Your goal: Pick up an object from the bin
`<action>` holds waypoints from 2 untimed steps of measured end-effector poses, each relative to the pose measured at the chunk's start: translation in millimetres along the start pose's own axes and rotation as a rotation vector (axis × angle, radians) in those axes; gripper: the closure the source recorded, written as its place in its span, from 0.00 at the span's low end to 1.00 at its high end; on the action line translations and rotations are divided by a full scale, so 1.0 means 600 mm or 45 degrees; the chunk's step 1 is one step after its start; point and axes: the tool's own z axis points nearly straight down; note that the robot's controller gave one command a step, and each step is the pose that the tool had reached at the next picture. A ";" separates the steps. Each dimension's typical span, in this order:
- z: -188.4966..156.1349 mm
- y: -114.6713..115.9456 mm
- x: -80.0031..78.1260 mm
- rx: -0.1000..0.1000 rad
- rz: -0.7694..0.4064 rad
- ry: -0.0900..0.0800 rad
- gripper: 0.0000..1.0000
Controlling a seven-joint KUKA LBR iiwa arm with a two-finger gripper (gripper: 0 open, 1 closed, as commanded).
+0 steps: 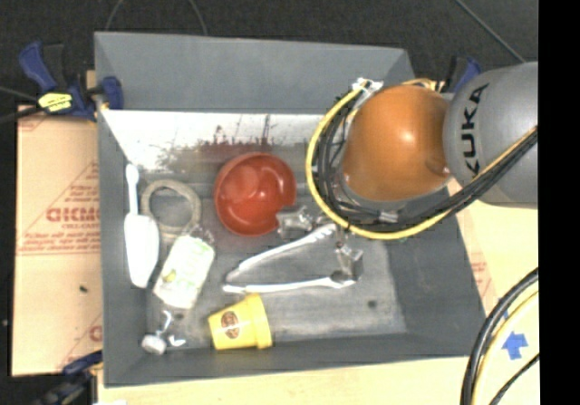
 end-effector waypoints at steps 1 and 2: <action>0.065 -0.042 -0.046 0.005 -0.113 -0.008 0.00; -0.099 -0.016 -0.013 0.012 0.044 -0.014 0.00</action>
Offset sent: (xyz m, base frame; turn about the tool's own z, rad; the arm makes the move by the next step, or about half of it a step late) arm 0.0080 -0.0016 0.0549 0.0342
